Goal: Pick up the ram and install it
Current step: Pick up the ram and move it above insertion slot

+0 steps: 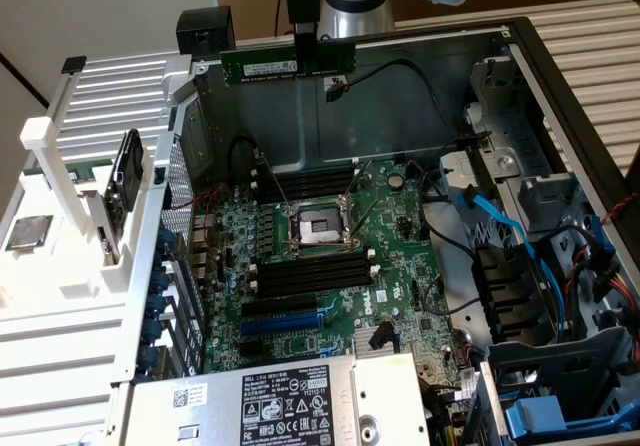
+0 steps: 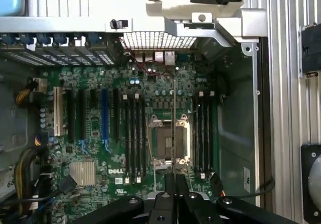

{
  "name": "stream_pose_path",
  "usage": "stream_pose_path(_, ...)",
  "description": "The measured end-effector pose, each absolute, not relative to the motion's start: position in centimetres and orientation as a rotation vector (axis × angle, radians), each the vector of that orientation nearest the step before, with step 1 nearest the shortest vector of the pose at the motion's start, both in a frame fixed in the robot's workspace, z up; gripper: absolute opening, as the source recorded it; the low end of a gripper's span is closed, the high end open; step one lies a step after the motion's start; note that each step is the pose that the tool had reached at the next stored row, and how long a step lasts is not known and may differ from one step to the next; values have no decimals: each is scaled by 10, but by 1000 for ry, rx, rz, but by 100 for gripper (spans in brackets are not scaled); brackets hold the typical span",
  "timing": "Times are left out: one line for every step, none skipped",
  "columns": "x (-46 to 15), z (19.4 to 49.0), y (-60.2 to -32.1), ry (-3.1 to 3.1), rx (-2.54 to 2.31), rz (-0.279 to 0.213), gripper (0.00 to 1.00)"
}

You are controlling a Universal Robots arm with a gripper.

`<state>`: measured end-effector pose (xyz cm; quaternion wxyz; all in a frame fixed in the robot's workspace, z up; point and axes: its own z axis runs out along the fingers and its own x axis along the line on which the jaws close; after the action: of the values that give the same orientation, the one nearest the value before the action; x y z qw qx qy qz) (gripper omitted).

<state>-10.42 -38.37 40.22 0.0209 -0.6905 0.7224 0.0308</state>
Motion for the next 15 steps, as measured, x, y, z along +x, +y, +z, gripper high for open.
stream_pose_path(-104,402,-385,2236,-2136,104,12)
stream_pose_path(-104,400,-387,2234,-2133,110,12)
stream_pose_path(-104,399,-389,2232,-2131,114,12)
stream_pose_path(-104,398,-391,2229,-2128,118,12)
stream_pose_path(-104,398,-395,2227,-2126,123,12)
stream_pose_path(-104,397,-398,2224,-2123,127,12)
stream_pose_path(-104,396,-401,2222,-2121,130,12)
stream_pose_path(-104,395,-405,2219,-2119,132,12)
stream_pose_path(-103,393,-407,2218,-2118,134,12)
stream_pose_path(-103,391,-413,2215,-2115,138,12)
stream_pose_path(-103,389,-415,2214,-2114,139,12)
stream_pose_path(-102,387,-416,2214,-2114,139,12)
stream_pose_path(-102,385,-416,2213,-2114,139,12)
stream_pose_path(-101,383,-416,2213,-2114,139,12)
stream_pose_path(-100,381,-416,2213,-2114,139,12)
